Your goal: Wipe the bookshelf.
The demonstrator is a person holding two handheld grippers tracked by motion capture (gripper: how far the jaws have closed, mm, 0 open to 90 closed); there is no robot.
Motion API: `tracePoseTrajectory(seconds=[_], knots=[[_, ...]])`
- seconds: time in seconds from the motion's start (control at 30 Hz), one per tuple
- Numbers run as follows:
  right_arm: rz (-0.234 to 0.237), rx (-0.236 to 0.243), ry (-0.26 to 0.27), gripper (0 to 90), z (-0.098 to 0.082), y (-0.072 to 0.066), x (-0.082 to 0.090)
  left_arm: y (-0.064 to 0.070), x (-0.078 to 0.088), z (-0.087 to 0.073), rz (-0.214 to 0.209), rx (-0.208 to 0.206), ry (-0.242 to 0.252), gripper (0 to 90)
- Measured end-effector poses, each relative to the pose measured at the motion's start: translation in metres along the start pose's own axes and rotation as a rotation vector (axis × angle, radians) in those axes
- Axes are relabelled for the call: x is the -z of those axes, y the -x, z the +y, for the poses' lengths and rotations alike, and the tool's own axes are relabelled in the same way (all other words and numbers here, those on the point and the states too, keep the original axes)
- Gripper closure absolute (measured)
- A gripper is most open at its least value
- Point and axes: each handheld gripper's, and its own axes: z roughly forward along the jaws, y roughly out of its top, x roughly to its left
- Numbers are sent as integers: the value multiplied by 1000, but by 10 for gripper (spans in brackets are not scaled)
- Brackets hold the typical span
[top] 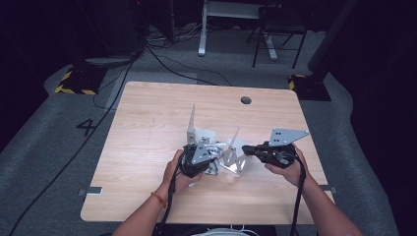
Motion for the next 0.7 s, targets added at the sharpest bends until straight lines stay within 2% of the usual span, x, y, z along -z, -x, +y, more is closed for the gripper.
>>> tracePoseTrajectory(seconds=[0.17,0.23,0.33,0.43,0.53,0.63,0.7], knots=[[5,-2,5,900,-1,1,0,-5,0,-9,4,19,-53,840],[7,-6,9,900,-1,1,0,-7,2,-11,7,28,-54,840],[6,-4,10,900,-1,1,1,-6,8,-6,20,20,-15,839],[6,-8,14,900,-2,1,1,-4,16,7,40,-17,38,840],[4,-9,16,900,-2,1,1,-3,24,21,49,-32,92,840],[2,-13,16,900,-3,0,1,3,22,29,44,-73,104,840],[-1,-16,17,900,-3,0,2,9,20,31,13,-81,120,840]])
